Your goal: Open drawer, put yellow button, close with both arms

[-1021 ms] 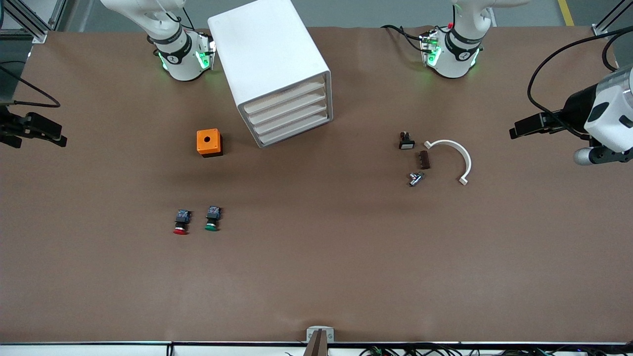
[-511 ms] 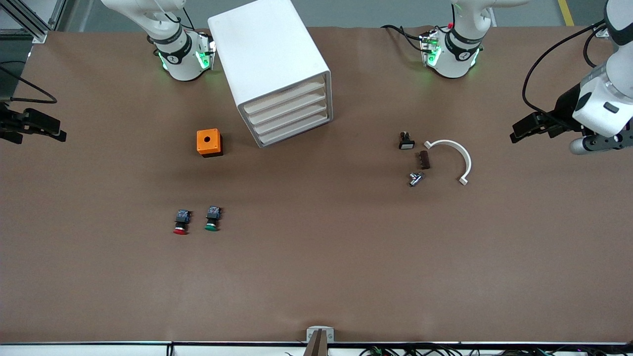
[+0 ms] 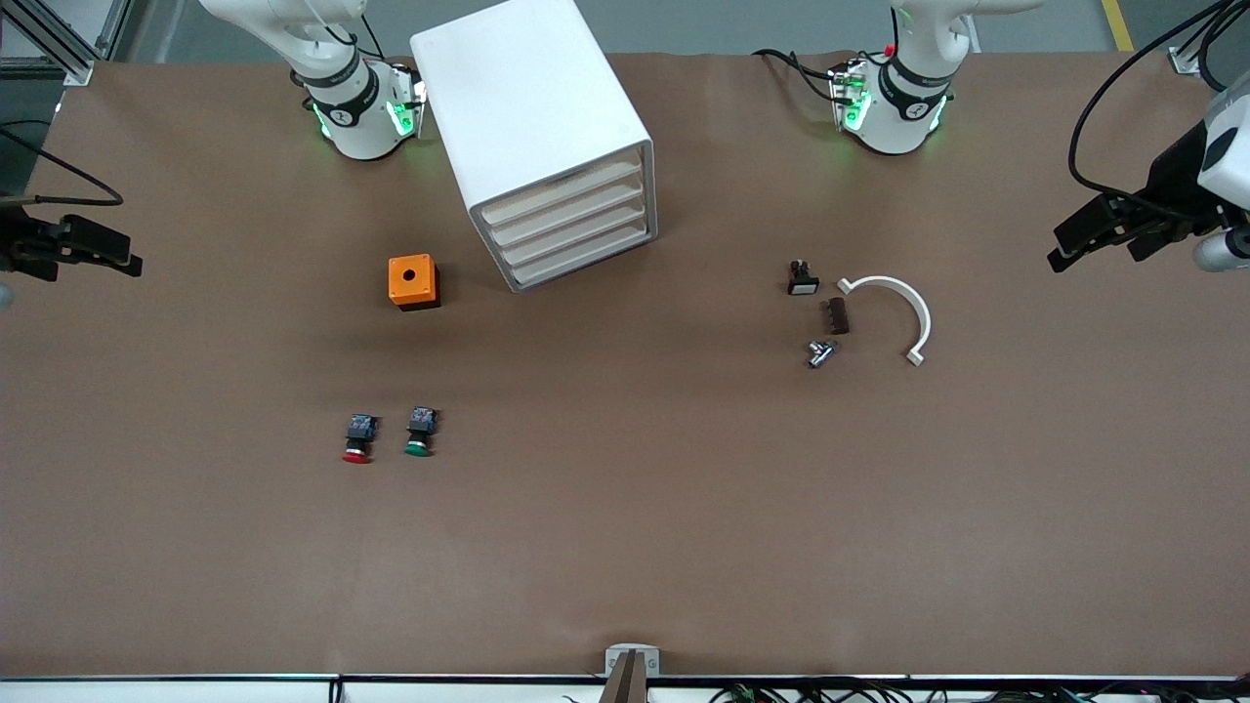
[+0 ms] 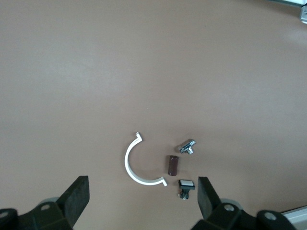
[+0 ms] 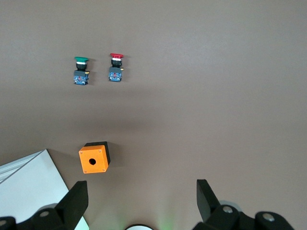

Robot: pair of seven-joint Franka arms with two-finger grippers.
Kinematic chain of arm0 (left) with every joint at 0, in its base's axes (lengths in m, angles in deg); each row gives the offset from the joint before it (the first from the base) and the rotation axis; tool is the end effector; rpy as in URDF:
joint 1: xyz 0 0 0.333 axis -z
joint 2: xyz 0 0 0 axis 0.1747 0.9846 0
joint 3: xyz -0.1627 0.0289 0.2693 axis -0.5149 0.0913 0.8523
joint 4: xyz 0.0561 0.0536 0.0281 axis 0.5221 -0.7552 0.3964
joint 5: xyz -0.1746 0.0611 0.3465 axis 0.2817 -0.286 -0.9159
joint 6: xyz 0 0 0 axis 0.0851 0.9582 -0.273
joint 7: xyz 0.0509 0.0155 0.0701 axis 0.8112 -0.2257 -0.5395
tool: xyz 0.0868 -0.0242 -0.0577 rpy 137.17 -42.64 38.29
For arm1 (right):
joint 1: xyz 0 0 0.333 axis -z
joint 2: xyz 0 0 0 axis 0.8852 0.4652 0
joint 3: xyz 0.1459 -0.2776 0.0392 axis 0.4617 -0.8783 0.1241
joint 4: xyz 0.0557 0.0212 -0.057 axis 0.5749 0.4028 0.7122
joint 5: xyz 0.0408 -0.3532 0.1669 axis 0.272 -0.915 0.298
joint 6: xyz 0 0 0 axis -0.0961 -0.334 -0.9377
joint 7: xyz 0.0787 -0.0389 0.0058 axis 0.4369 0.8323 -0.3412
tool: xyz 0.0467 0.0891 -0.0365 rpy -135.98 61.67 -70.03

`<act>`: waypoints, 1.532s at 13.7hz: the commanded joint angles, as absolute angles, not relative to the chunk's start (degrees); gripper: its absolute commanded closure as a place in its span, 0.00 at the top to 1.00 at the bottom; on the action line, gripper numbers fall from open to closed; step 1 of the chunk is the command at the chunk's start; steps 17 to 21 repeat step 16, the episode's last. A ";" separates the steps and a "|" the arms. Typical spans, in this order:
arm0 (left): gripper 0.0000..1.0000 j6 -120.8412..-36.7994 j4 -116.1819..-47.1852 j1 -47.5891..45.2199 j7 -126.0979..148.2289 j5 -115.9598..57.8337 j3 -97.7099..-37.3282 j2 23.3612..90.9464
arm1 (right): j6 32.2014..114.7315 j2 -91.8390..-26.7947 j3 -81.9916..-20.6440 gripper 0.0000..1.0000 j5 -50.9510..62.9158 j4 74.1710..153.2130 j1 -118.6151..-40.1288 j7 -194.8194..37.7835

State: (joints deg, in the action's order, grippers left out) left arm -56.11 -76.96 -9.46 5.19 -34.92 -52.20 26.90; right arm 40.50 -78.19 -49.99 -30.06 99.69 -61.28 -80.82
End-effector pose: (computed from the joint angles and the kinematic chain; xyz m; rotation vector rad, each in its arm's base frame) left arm 0.5349 -0.0395 0.6354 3.0711 0.2397 0.0957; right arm 0.5634 -0.0468 0.6107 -3.1124 -0.0619 0.1883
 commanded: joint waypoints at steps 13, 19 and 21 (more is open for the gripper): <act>0.99 -51.22 -74.08 -9.71 8.64 -37.26 -53.24 26.96 | 47.50 -89.72 -49.74 1.00 -29.55 112.58 -60.95 -84.48; 0.99 -51.13 -74.08 -9.79 8.55 -36.83 -53.24 27.05 | 47.49 -90.25 -49.74 1.00 -29.55 112.58 -60.87 -84.38; 0.99 -51.13 -74.08 -9.79 8.55 -36.83 -53.24 27.05 | 47.49 -90.25 -49.74 1.00 -29.55 112.58 -60.87 -84.38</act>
